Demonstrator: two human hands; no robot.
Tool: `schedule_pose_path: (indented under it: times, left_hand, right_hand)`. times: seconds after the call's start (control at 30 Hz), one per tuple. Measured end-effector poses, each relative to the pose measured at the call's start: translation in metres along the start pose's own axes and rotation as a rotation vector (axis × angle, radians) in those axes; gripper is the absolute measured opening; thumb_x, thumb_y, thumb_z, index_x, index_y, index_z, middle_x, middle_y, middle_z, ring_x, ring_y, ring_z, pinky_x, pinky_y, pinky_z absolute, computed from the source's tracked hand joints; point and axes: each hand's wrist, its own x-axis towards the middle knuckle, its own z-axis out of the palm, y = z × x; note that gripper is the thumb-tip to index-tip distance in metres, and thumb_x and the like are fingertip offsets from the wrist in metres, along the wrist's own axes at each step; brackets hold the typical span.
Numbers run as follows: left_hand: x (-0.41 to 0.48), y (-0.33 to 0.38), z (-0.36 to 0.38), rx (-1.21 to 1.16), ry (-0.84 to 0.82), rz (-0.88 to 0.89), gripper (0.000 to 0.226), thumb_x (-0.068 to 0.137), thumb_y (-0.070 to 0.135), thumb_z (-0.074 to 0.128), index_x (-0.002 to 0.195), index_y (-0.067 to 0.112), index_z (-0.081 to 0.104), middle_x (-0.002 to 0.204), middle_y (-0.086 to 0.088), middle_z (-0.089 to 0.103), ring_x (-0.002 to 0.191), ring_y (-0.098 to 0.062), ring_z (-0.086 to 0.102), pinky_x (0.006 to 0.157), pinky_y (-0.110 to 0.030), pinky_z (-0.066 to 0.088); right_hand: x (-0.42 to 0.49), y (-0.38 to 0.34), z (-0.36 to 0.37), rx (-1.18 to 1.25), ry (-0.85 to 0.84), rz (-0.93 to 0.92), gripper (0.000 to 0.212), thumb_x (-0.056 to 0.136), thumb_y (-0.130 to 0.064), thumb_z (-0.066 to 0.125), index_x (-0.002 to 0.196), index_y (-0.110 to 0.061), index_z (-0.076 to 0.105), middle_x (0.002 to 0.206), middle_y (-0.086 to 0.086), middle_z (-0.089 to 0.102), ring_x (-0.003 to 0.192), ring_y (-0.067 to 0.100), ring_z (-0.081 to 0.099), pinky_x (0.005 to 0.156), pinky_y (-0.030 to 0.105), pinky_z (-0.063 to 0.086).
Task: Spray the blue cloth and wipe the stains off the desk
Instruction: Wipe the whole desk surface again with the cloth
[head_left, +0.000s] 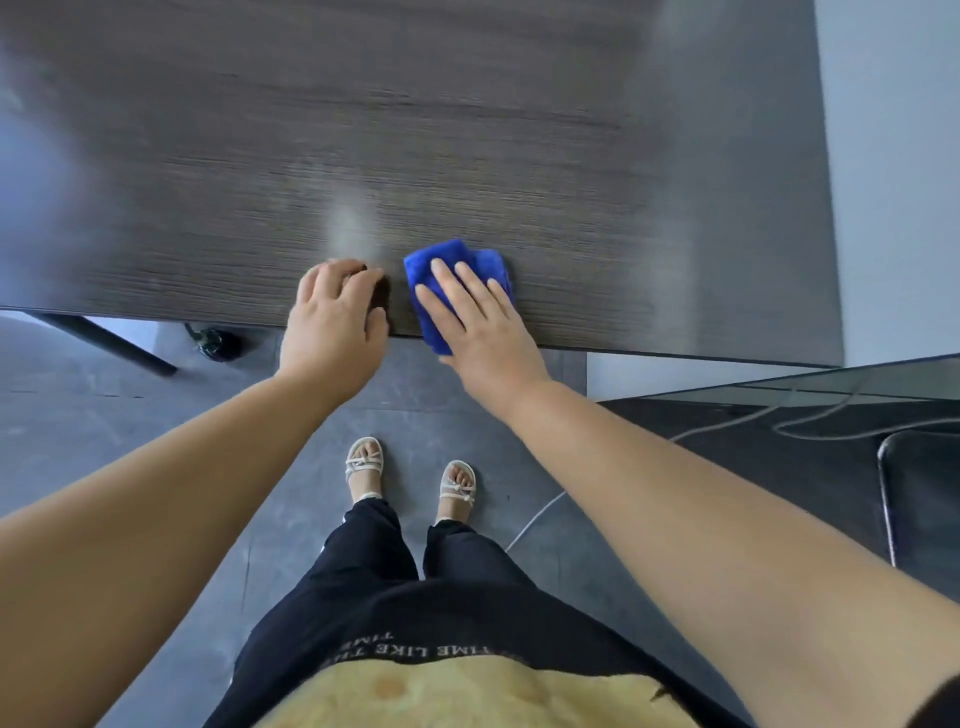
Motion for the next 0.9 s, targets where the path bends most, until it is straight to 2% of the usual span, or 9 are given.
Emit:
schedule_pose_path:
  times: [0.03,0.13,0.17,0.27,0.37,0.57,0.77,0.9]
  left_hand:
    - [-0.001,-0.009,-0.004,0.016,0.009,-0.032,0.040,0.090,0.013,0.049,0.130,0.008,0.050,0.138,-0.013,0.042,0.131,-0.035,0.029,0.109,-0.040,0.025]
    - [-0.006,-0.032,-0.014,0.054,0.007,-0.096,0.042,0.091,0.016,0.049,0.132,0.010,0.047,0.141,-0.011,0.038,0.134,-0.033,0.024,0.109,-0.044,0.026]
    - [-0.007,-0.039,-0.018,0.060,0.006,-0.114,0.042,0.091,0.016,0.049,0.133,0.011,0.047,0.142,-0.011,0.036,0.134,-0.032,0.023,0.109,-0.045,0.026]
    - [-0.013,-0.066,-0.029,0.046,0.031,-0.186,0.043,0.091,0.016,0.049,0.133,0.010,0.046,0.143,-0.012,0.035,0.134,-0.032,0.023,0.107,-0.047,0.029]
    - [-0.018,-0.095,-0.039,0.049,0.048,-0.246,0.044,0.091,0.018,0.048,0.134,0.010,0.045,0.143,-0.011,0.034,0.135,-0.031,0.022,0.107,-0.049,0.030]
    - [-0.026,-0.149,-0.060,0.053,0.078,-0.274,0.046,0.091,0.017,0.048,0.136,0.008,0.042,0.143,-0.012,0.035,0.135,-0.031,0.023,0.111,-0.045,0.025]
    - [-0.025,-0.209,-0.091,0.018,0.116,-0.405,0.048,0.090,0.014,0.047,0.137,0.009,0.040,0.143,-0.013,0.033,0.135,-0.032,0.021,0.111,-0.045,0.025]
    - [-0.027,-0.257,-0.114,-0.004,0.149,-0.495,0.051,0.085,0.008,0.048,0.135,0.009,0.041,0.143,-0.013,0.033,0.133,-0.033,0.024,0.111,-0.043,0.024]
  right_hand:
    - [0.001,0.002,-0.001,0.017,-0.026,-0.022,0.075,0.085,-0.025,0.065,0.148,-0.015,0.024,0.156,0.010,0.020,0.143,0.030,0.020,0.115,0.041,0.012]
    - [-0.016,0.033,-0.009,-0.017,0.010,-0.080,0.082,0.069,-0.024,0.080,0.141,-0.013,0.041,0.146,0.014,0.039,0.132,0.034,0.041,0.107,0.047,0.031]
    - [-0.025,0.046,-0.009,-0.035,0.013,-0.074,0.085,0.066,-0.023,0.083,0.139,-0.012,0.041,0.145,0.015,0.042,0.130,0.035,0.044,0.105,0.049,0.034]
    - [-0.044,0.065,-0.014,-0.085,0.008,-0.064,0.091,0.066,-0.022,0.084,0.140,-0.012,0.032,0.145,0.017,0.041,0.130,0.036,0.043,0.105,0.050,0.034]
    - [-0.042,0.058,-0.013,-0.097,0.011,-0.020,0.093,0.064,-0.019,0.085,0.139,-0.010,0.031,0.143,0.019,0.042,0.130,0.036,0.040,0.104,0.051,0.033]
    - [0.000,0.005,-0.005,-0.119,0.004,-0.032,0.097,0.057,-0.019,0.089,0.136,-0.007,0.034,0.138,0.023,0.047,0.123,0.042,0.049,0.098,0.055,0.039]
    - [0.067,-0.077,0.009,-0.061,0.028,-0.113,0.094,0.059,-0.025,0.087,0.135,-0.008,0.034,0.138,0.020,0.049,0.124,0.039,0.050,0.099,0.054,0.039]
    - [0.124,-0.147,0.018,-0.028,0.011,-0.158,0.086,0.056,-0.028,0.088,0.131,-0.007,0.052,0.135,0.018,0.053,0.121,0.037,0.053,0.097,0.052,0.042]
